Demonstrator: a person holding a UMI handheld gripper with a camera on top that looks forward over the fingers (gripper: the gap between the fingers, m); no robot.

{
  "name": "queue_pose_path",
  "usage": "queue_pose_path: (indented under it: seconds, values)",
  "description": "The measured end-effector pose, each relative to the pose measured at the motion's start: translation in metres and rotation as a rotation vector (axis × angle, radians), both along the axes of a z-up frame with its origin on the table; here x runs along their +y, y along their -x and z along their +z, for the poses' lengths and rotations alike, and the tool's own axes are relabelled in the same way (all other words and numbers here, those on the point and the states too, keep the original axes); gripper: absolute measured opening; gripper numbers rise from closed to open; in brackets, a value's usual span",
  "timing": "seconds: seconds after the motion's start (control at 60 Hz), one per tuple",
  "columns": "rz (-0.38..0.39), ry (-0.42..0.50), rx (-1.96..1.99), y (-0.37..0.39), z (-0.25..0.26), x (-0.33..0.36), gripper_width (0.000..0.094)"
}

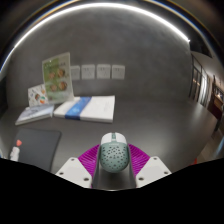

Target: Arrange mouse

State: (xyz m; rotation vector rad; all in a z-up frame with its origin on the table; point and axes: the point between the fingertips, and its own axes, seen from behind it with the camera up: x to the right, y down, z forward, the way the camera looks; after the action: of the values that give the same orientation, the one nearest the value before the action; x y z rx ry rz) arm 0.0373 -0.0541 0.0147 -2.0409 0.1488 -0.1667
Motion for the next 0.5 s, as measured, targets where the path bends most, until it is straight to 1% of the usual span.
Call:
queue_pose_path:
  seconds: [0.017, 0.033, 0.05, 0.1, 0.183, 0.25, 0.317, 0.383, 0.433, 0.5]
  values:
    - [0.0, -0.022, 0.003, 0.005, 0.011, -0.004, 0.0435]
    - [-0.001, -0.031, 0.004, 0.005, 0.033, -0.024, 0.0434]
    - [-0.004, -0.058, 0.003, 0.003, 0.036, -0.018, 0.0434]
    - [-0.001, -0.109, -0.006, 0.016, 0.066, -0.029, 0.0432]
    - [0.015, -0.166, -0.02, 0.055, 0.113, -0.045, 0.0433]
    - [0.035, -0.19, 0.012, 0.093, 0.13, -0.056, 0.0431]
    - [0.072, -0.186, 0.05, 0.14, 0.129, -0.057, 0.0431]
    - [0.104, -0.158, 0.068, 0.183, 0.118, -0.054, 0.0431]
    - [0.13, -0.129, 0.066, 0.212, 0.1, -0.051, 0.0431]
    - [0.196, -0.083, 0.068, 0.249, 0.063, -0.039, 0.043]
